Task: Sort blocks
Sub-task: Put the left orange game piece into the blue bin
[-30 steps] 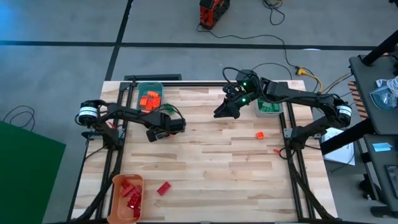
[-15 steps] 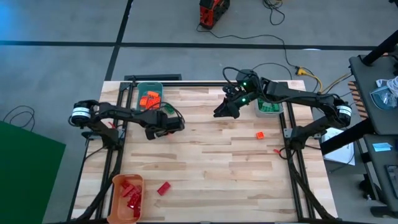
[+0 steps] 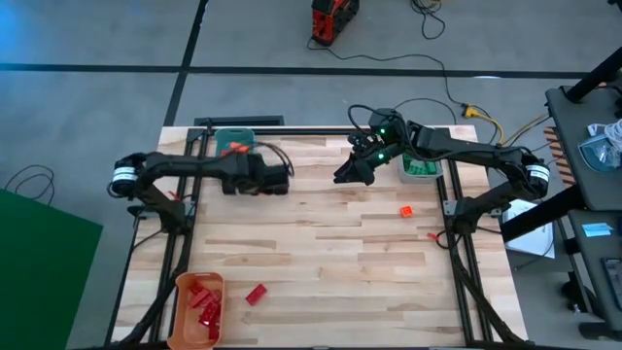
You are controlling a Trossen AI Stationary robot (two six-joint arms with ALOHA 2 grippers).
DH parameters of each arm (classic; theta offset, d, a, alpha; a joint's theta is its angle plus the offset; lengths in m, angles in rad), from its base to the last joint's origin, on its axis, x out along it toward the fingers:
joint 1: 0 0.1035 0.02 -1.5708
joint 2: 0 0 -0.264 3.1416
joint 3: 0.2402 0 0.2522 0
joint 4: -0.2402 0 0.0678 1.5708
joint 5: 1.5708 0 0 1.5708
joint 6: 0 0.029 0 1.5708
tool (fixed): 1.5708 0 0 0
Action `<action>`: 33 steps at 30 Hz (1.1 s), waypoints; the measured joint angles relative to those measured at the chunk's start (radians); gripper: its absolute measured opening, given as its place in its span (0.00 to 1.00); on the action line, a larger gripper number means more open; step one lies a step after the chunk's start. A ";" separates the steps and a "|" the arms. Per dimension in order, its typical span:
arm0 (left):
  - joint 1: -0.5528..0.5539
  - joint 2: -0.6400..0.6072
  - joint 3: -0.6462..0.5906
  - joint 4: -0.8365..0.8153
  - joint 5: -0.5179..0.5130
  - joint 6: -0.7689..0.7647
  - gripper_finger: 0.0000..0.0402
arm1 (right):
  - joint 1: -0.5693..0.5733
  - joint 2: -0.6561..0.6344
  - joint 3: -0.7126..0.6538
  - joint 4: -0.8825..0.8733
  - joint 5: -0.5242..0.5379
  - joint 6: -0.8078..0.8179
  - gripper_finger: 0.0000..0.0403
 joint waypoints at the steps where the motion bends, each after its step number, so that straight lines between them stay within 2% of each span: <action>1: 0.023 0.000 0.019 -0.026 -0.010 0.047 0.31 | 0.000 0.000 0.000 0.000 0.000 0.000 0.60; 6: 0.170 -0.004 0.084 -0.081 -0.017 0.270 0.31 | 0.000 0.000 0.000 0.000 0.000 0.012 0.62; 10: 0.288 -0.046 0.088 -0.076 -0.018 0.406 0.31 | 0.000 0.000 0.000 -0.001 -0.001 0.036 0.62; 14: 0.401 -0.089 0.040 -0.070 0.008 0.512 0.31 | 0.000 0.000 0.000 -0.001 -0.002 0.047 0.61; 19: 0.517 -0.127 -0.050 0.042 0.074 0.618 0.31 | 0.000 0.000 0.000 0.000 -0.001 0.050 0.60; 25: 0.576 -0.119 -0.123 0.096 0.101 0.658 0.31 | 0.000 0.000 0.000 -0.001 -0.001 0.064 0.62; 33: 0.578 -0.114 -0.191 0.132 0.113 0.637 0.32 | 0.000 0.000 0.000 -0.001 -0.002 0.067 0.61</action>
